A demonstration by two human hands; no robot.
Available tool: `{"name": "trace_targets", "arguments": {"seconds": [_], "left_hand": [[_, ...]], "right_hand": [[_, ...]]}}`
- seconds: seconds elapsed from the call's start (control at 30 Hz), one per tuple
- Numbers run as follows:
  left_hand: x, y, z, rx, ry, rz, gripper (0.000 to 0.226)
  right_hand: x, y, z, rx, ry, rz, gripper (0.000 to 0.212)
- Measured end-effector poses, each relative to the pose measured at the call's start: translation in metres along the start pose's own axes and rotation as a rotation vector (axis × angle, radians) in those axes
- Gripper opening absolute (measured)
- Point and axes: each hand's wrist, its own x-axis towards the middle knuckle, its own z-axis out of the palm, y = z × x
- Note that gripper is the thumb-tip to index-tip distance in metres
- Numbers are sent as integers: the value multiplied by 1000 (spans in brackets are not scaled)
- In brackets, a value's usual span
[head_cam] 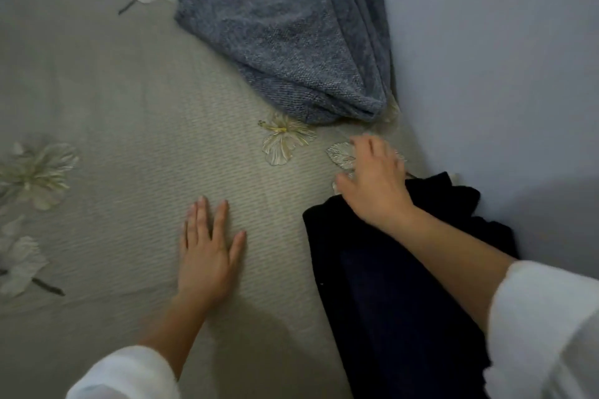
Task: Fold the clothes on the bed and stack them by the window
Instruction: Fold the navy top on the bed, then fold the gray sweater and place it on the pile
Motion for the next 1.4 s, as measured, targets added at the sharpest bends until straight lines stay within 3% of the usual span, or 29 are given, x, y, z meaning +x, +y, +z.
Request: {"name": "trace_targets", "arguments": {"seconds": [0.13,0.27,0.37,0.47,0.57,0.63,0.7,0.8,0.87,1.03,1.17,1.27,1.4], "left_hand": [[2,-3,9,-18,148,10,63],[2,-7,12,-8,164,18,62],[2,-7,14,4,179,29,62],[4,-9,16,-8,220,50,62],[4,-15,17,-100,221,86,61],[6,-19,13,-272,217,109,57],[11,-20,0,-596,214,69,48],[2,-39,-34,-1406,122,-265,41],[-29,-71,-44,-1629,100,-458,38],[-114,-153,-48,-1697,95,-622,37],[-139,-195,-60,-1690,42,-593,45],[-167,-225,-70,-1508,-35,-570,55],[-228,-272,-76,-1266,-66,-715,29]], "right_hand": [[85,7,2,-102,100,57,87],[141,4,8,-144,-24,201,107],[154,-8,21,-134,-104,204,79],[151,-29,38,-128,-46,40,42],[126,-58,52,-29,-40,-143,26],[99,-78,62,16,-111,-271,26],[66,-96,74,39,-196,-408,24],[12,-115,93,23,-354,-535,21],[-22,-129,105,4,-462,-575,20],[-115,-167,130,-5,-646,-673,6],[-196,-199,148,58,-715,-683,8],[-266,-219,167,116,-767,-574,18],[-358,-246,182,154,-978,-405,28]]}}
